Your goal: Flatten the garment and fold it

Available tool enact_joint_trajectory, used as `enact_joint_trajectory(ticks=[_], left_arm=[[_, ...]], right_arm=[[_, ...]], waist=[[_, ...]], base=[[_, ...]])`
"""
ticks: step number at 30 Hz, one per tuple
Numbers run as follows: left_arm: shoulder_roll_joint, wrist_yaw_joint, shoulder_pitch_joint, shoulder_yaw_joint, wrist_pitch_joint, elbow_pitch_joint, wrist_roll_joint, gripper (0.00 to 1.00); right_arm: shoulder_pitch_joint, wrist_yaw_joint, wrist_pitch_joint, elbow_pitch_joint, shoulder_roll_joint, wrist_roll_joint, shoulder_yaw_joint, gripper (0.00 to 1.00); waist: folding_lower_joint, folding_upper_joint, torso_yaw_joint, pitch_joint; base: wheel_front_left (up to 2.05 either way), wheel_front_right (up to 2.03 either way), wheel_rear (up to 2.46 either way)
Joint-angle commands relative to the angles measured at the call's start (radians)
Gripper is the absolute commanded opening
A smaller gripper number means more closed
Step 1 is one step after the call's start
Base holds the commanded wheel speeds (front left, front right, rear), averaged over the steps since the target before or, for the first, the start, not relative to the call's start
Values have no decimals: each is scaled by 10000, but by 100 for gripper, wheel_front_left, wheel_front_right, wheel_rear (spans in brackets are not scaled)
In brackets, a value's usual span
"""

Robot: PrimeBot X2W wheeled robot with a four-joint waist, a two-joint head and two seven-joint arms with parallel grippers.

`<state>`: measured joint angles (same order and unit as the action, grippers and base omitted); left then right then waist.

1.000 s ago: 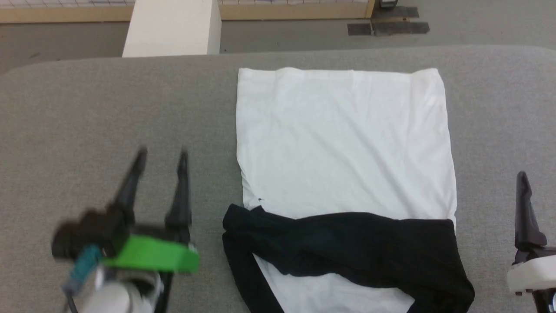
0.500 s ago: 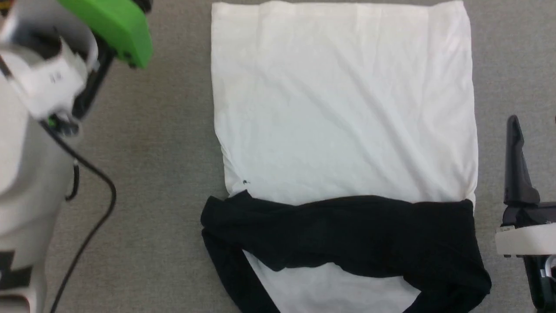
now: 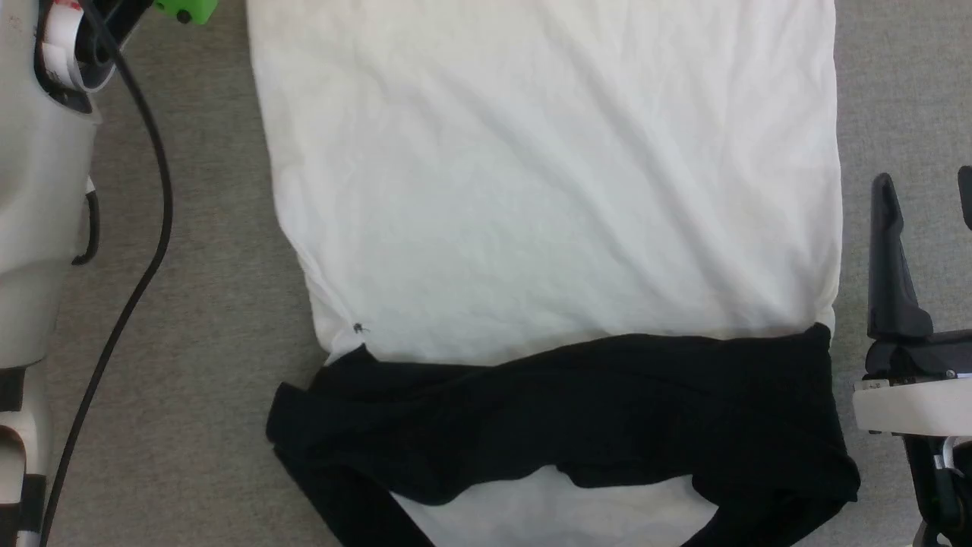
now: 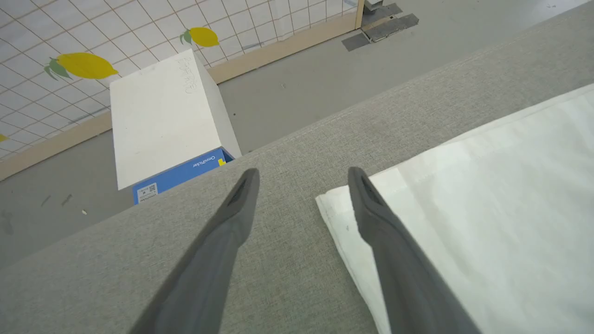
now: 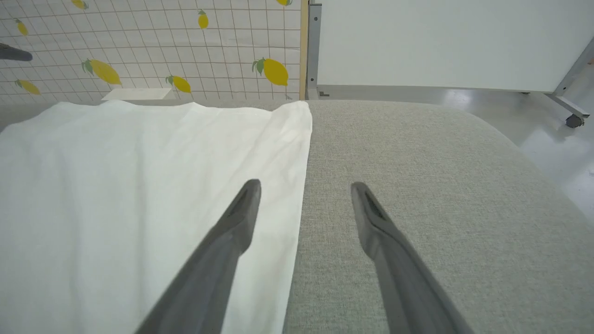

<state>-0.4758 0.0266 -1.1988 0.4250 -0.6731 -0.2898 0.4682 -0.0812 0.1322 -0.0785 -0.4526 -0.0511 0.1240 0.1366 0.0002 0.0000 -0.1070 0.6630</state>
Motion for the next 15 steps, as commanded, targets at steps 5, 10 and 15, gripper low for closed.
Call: enact_joint_trajectory(ticks=[5,10,15], left_arm=[[-63,-295,-69,-103,-419,-79,221,100],[-249,-639,152,-112,-976,-148,230,100],[-294,-792,530,-88,-1830,-6,587,0]], right_arm=[[-291,-15,125,111,8,32,-43,100],[-410,-15,171,186,8,47,-84,100],[-484,-15,156,208,8,-17,54,100]], waist=[[-2,0,-589,749],[-2,0,-680,935],[-2,0,-613,1044]], base=[[0,0,0],[0,0,0],[0,0,0]])
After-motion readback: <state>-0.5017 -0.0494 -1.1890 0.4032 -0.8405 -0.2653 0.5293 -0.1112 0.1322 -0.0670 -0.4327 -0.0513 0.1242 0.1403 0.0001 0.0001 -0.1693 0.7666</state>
